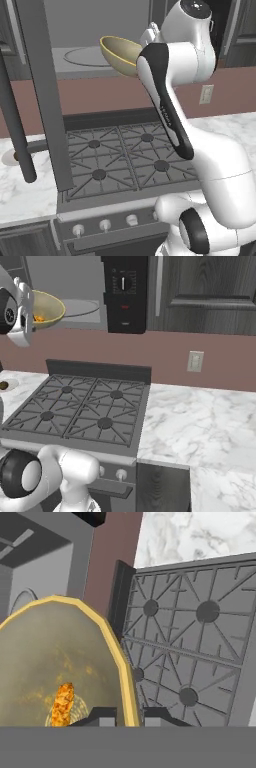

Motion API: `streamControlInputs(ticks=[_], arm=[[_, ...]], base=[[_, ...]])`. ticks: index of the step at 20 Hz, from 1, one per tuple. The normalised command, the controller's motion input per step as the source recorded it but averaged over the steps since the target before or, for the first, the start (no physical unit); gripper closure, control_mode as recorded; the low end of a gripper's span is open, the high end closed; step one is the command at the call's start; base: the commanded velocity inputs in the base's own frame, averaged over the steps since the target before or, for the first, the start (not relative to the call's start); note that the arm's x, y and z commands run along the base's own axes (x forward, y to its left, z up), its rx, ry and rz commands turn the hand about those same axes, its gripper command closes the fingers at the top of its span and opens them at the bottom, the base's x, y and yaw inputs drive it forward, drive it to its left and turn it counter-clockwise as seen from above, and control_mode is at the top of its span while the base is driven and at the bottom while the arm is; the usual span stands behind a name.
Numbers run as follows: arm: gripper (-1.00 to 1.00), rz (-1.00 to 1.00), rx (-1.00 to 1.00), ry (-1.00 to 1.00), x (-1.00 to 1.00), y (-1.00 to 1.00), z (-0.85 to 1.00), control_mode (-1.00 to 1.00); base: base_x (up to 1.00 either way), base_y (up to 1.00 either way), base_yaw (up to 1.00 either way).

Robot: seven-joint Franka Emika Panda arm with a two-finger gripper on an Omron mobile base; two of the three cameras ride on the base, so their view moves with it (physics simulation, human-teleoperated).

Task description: Remove the kiwi from the bowl and place it on the small plate. Then place the bowl with only the shrimp in the microwave, close the door, and press the start button to microwave the shrimp.

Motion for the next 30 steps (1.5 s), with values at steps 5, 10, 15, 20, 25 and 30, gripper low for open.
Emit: streamControlInputs(ticks=[5,10,15,20,25,30], arm=[[1.0,0.0,-0.03,-0.04,0.6,0.0,0.01,-1.0],[1.0,0.0,-0.03,-0.01,0.73,0.0,-0.01,-1.0],[1.0,0.0,-0.01,-0.06,0.7,0.0,0.0,-1.0],[1.0,0.0,-0.02,-0.01,0.69,0.03,0.0,-1.0],[1.0,0.0,-0.05,0.0,0.67,0.15,-0.06,-1.0],[1.0,0.0,-0.1,0.04,0.57,0.25,-0.14,-1.0]], base=[[0.0,0.0,0.0],[0.0,0.0,0.0],[0.0,0.0,0.0],[0.0,0.0,0.0],[0.0,0.0,0.0],[0.0,0.0,0.0]])
